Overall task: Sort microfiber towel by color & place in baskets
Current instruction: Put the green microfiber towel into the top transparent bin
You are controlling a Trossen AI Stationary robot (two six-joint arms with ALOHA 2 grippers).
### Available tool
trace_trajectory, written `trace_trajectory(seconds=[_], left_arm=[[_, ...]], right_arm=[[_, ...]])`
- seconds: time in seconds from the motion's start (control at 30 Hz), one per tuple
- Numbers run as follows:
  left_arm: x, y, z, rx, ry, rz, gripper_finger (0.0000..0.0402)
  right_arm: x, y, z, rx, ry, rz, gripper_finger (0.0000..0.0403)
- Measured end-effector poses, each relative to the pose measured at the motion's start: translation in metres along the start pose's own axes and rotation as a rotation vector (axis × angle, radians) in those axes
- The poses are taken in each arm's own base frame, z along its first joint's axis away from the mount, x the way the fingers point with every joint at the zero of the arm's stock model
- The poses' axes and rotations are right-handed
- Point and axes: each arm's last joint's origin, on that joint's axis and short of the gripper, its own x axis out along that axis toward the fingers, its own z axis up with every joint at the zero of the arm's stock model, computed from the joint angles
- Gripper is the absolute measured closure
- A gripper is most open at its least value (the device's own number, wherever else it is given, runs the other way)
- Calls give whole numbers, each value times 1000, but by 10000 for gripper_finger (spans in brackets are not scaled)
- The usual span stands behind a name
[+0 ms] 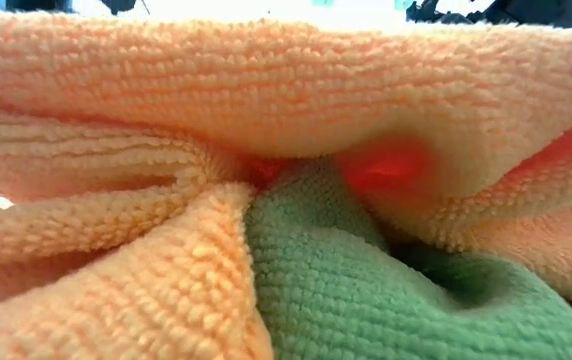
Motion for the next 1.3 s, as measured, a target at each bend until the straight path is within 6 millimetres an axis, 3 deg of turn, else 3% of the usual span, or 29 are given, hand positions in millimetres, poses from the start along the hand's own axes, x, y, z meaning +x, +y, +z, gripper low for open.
trace_trajectory(seconds=[0.37,0.87,1.3], left_arm=[[-60,3,14,82,-346,-123,401],[-130,24,39,113,-915,-91,401],[-167,42,60,-47,-1227,59,401]], right_arm=[[0,0,0,-1,1,0,402],[0,0,0,0,1,0,402],[0,0,0,-2,1,-1,402]])
